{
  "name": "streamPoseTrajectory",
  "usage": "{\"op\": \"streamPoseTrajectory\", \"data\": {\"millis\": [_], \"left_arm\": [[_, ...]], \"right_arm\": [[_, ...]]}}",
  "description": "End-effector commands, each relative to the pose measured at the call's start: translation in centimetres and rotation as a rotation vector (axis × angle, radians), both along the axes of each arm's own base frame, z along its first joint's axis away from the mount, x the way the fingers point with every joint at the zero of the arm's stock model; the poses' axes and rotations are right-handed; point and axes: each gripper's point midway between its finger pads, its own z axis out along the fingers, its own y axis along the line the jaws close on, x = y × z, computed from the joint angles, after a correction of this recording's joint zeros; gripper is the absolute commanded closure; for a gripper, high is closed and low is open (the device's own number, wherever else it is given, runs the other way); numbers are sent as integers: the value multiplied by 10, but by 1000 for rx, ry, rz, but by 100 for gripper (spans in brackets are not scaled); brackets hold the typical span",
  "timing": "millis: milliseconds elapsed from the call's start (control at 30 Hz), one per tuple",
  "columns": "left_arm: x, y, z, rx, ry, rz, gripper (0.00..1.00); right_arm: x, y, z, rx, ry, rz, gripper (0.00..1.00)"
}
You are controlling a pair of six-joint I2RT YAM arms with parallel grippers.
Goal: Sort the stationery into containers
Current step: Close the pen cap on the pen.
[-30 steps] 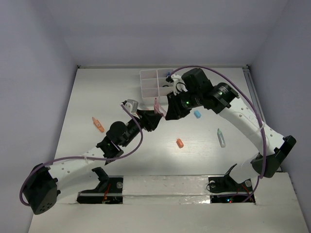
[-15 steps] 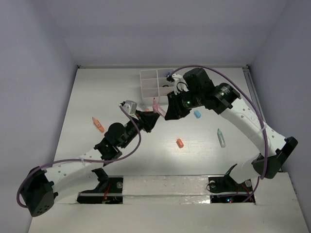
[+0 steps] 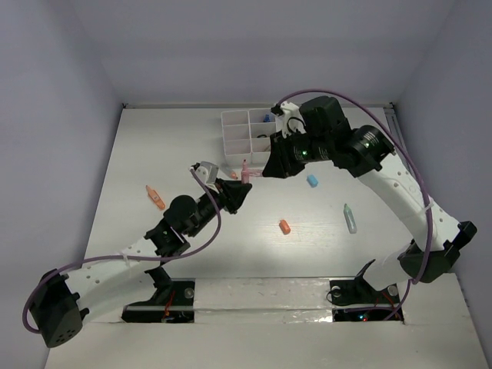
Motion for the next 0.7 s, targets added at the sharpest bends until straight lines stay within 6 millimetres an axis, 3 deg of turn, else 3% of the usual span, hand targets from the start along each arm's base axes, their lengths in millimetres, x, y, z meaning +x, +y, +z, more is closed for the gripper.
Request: {"op": "streamPoseTrajectory", "data": {"millis": [0,267,467,667], "left_arm": [[-11,-4,7,15,-38,-56,100],[-23,-8,12,21,-50,-107,100],[-27,-9,16,24,-65,-121,100],[-27,-9,21,23,-71,-111,100]], "right_arm": [[24,-18,35,19,-150,-112,100],[47,-9,68,109,-261,-173,100],[64,6,63,85,-259,-153,100],[65,17,63,100,-245,-114,100]]}}
